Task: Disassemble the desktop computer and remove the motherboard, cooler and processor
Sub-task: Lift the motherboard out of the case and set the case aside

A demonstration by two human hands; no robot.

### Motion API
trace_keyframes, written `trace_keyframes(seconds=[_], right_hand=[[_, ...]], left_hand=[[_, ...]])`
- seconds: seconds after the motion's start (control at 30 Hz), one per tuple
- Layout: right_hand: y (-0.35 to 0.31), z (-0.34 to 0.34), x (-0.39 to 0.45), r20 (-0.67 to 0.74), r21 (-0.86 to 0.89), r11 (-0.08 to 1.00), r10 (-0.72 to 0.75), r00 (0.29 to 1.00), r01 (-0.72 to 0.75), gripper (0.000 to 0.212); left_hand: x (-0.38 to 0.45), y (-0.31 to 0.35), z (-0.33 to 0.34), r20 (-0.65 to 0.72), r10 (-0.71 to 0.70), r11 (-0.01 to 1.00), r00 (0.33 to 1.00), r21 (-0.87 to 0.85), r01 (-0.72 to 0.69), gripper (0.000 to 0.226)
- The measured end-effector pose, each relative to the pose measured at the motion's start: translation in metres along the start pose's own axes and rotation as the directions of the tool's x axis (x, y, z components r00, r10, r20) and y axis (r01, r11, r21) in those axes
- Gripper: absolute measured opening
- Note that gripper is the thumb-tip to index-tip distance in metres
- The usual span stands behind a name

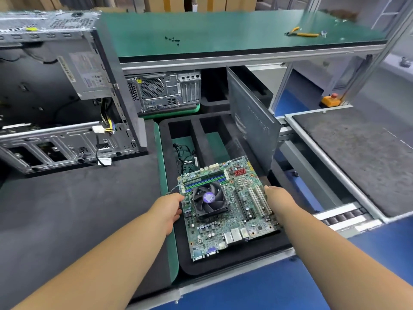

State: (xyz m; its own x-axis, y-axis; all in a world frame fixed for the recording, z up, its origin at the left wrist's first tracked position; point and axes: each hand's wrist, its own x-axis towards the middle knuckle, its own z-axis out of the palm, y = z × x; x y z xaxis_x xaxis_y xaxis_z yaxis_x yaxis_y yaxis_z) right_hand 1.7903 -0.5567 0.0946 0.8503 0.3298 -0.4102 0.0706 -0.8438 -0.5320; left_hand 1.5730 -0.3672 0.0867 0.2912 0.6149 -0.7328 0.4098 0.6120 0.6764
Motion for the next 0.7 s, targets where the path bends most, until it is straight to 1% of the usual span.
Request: trace_keyframes(seconds=[0.03, 0.07, 0.1, 0.13, 0.2, 0.27, 0.3, 0.47, 0.57, 0.63, 0.7], right_hand=[[-0.001, 0.001, 0.001, 0.005, 0.079, 0.997, 0.02, 1.0, -0.02, 0.062], [-0.002, -0.001, 0.0, 0.028, 0.195, 0.98, 0.045, 0.999, -0.049, 0.061], [-0.007, -0.001, -0.004, 0.077, 0.349, 0.931, 0.082, 0.994, -0.104, 0.057], [-0.009, -0.001, -0.012, 0.095, 0.458, 0.876, 0.121, 0.988, -0.151, 0.05], [-0.009, -0.001, -0.015, 0.143, 0.539, 0.812, 0.176, 0.974, -0.225, 0.047], [-0.009, -0.003, -0.018, 0.193, 0.551, 0.787, 0.205, 0.96, -0.278, 0.05], [-0.008, -0.002, -0.016, 0.194, 0.548, 0.79, 0.201, 0.96, -0.276, 0.05], [-0.004, -0.002, -0.018, 0.243, 0.608, 0.733, 0.195, 0.95, -0.306, 0.053], [0.001, -0.001, -0.016, 0.233, 0.598, 0.751, 0.173, 0.957, -0.281, 0.055], [-0.001, -0.002, -0.016, 0.224, 0.592, 0.758, 0.17, 0.96, -0.273, 0.053], [-0.004, -0.004, -0.017, 0.202, 0.587, 0.768, 0.169, 0.965, -0.257, 0.054]], left_hand=[[0.0, 0.0, 0.001, -0.001, -0.001, 1.0, 1.0, -0.005, 0.001, 0.047], [0.0, -0.001, 0.003, -0.009, -0.001, 1.0, 1.0, -0.006, 0.001, 0.047], [0.001, -0.002, 0.005, -0.02, -0.001, 1.0, 1.0, -0.003, 0.001, 0.047], [0.002, -0.003, 0.006, -0.034, -0.001, 1.0, 0.999, -0.004, 0.0, 0.046], [0.004, -0.006, 0.01, -0.05, 0.001, 1.0, 0.999, -0.026, -0.002, 0.044], [0.004, -0.007, 0.013, -0.065, 0.006, 0.998, 0.998, -0.06, -0.009, 0.044], [0.004, -0.009, 0.015, -0.073, 0.007, 0.998, 0.997, -0.069, -0.012, 0.046], [0.006, -0.012, 0.019, -0.068, -0.002, 0.992, 0.998, -0.125, -0.007, 0.059], [0.007, -0.011, 0.02, -0.061, -0.005, 0.986, 0.998, -0.165, -0.006, 0.066], [0.007, -0.01, 0.016, -0.057, -0.011, 0.984, 0.998, -0.179, 0.001, 0.065], [0.005, -0.008, 0.01, -0.039, -0.003, 0.982, 0.999, -0.187, -0.004, 0.055]])
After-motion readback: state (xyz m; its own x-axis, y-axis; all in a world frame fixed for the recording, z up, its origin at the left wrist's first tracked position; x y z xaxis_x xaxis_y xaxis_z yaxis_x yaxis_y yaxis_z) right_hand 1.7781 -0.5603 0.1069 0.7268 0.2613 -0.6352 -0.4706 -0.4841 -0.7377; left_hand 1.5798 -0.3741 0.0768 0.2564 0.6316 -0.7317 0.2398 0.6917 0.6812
